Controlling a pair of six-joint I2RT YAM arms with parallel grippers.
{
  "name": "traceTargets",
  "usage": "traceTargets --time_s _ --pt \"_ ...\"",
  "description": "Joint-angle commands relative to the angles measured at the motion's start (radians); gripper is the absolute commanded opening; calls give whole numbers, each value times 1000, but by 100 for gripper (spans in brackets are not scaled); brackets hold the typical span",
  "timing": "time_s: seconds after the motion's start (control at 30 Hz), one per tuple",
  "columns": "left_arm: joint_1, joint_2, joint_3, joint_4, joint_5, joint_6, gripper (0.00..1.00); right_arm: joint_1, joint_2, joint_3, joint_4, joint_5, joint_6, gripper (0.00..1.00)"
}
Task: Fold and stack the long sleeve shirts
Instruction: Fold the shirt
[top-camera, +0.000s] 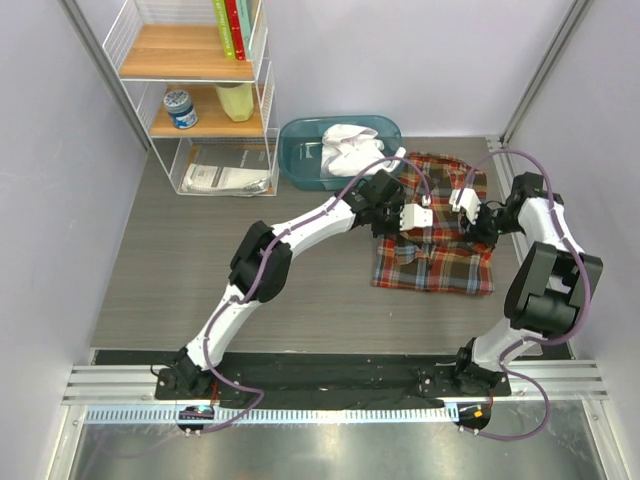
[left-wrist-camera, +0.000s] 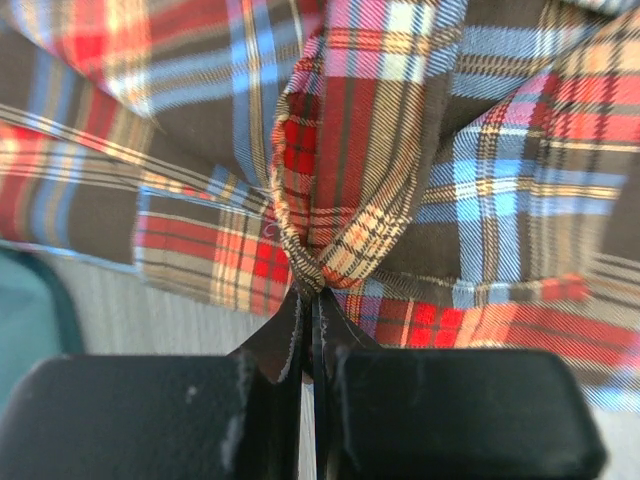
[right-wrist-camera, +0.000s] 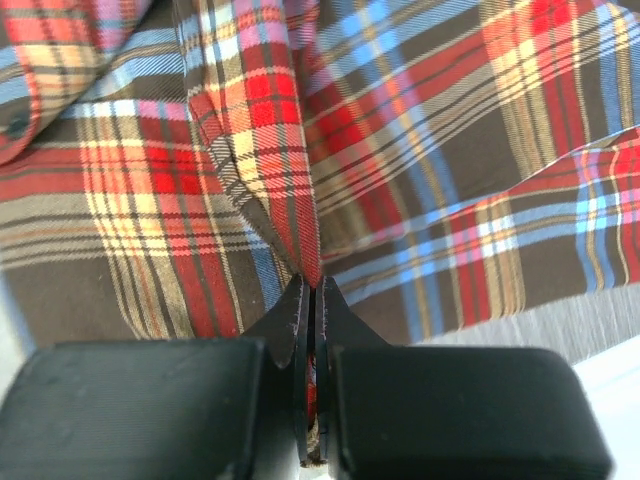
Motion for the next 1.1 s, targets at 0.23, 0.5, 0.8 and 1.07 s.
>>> traceTargets --time_s 0.23,0.5,0.8,1.07 --pt "11 -21 -34 275 -129 15 0 8 40 24 297 -61 104 1" --pt "14 9 -60 384 -191 17 3 18 103 20 353 -61 67 1" --pt "37 27 -45 419 -225 -83 57 47 173 -5 539 54 296 41" --pt "74 -279 -209 311 -176 -276 97 26 59 116 463 133 586 57"
